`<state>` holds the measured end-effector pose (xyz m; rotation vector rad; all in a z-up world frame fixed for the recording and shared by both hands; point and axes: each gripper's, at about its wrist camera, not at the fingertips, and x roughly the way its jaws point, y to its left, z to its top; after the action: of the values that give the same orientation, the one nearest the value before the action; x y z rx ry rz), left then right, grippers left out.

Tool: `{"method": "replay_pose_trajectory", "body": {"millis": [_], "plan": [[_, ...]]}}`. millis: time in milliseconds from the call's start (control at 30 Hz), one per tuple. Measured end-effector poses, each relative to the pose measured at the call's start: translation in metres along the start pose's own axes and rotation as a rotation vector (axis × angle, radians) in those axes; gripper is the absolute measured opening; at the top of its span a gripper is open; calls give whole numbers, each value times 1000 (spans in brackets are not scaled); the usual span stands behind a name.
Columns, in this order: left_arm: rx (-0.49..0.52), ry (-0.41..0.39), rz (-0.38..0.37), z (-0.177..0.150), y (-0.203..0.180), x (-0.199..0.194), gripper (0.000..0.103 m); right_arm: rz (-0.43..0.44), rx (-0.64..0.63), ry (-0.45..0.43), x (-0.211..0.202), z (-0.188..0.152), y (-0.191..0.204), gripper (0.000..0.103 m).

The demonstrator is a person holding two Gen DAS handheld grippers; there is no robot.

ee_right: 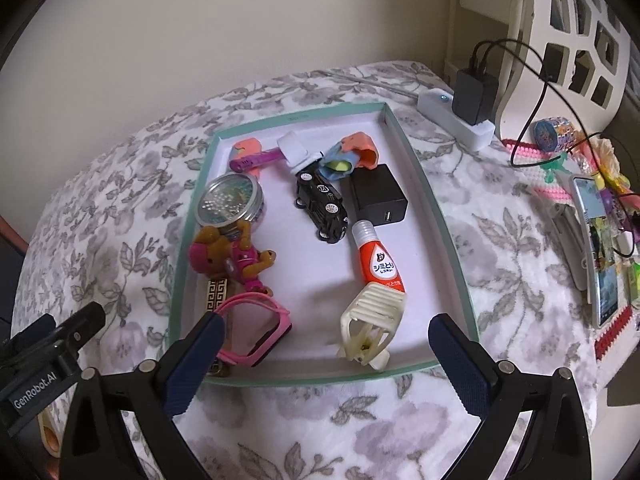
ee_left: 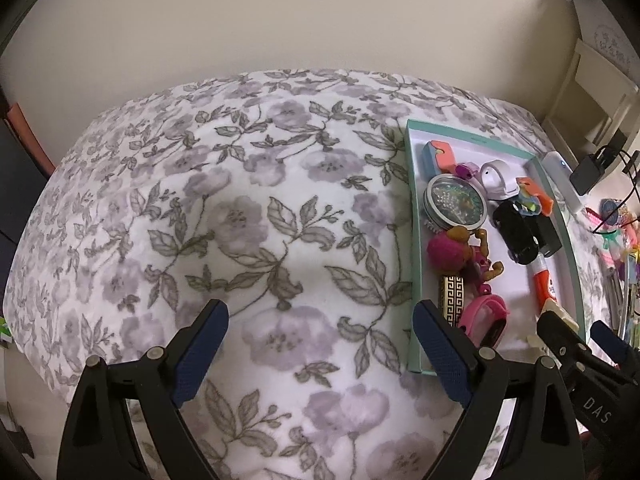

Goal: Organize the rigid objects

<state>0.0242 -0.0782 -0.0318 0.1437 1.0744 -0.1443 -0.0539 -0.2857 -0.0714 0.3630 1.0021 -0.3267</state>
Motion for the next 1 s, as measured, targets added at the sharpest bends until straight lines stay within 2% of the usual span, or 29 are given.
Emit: {"method": "replay_pose_trajectory", "body": {"millis": [233,600,1000], "plan": [[9,-18,51,-8,6,-13,94,-4,-18,-4,-11,-7,4,103],[18,-42,46,-19,13,-29,94,-6,-48,-22,-27,-17,12,103],[-12,-27,28,-24,19,-35,94,-13,-63,-30,-36,-25,17,103]]}}
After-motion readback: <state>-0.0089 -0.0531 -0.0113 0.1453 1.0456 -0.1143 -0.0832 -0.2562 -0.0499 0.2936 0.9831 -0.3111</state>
